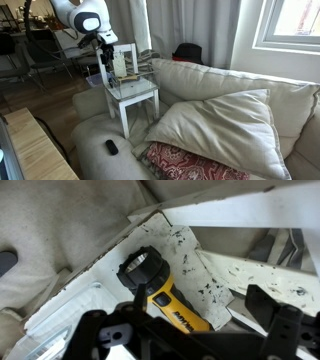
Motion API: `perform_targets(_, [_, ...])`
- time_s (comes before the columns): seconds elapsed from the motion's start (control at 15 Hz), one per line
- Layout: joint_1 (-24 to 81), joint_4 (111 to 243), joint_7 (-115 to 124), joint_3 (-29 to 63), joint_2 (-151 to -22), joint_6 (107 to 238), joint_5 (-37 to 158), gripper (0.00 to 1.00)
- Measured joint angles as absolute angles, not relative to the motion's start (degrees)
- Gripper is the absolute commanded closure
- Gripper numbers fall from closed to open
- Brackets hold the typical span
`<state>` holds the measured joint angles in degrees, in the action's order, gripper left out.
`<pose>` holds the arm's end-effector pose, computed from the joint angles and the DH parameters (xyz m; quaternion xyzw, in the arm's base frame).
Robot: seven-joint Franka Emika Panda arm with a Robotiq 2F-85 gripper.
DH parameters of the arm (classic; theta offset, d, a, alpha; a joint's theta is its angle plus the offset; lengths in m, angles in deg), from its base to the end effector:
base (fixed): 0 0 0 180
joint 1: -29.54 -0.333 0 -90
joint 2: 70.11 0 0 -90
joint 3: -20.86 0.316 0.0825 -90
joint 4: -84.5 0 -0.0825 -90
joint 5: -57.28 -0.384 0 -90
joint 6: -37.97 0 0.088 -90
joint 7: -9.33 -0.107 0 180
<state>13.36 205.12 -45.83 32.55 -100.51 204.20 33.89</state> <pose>0.5413 0.2573 0.1891 -0.8859 0.4294 -0.0129 0.1753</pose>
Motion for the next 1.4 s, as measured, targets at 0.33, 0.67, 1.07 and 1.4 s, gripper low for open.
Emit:
perform_targets(0.33, [8.1, 204.7, -48.0, 29.7, -103.9, 208.0, 35.0, 0.00])
perform_targets(0.67, [2.9, 204.6, -48.2, 25.4, -104.8, 208.0, 38.8, 0.00])
perform_targets(1.07, [-2.9, 204.5, -51.1, 19.5, -106.3, 208.0, 43.2, 0.00])
perform_targets(1.4, [-8.2, 204.2, -54.0, 14.8, -107.7, 208.0, 45.8, 0.00])
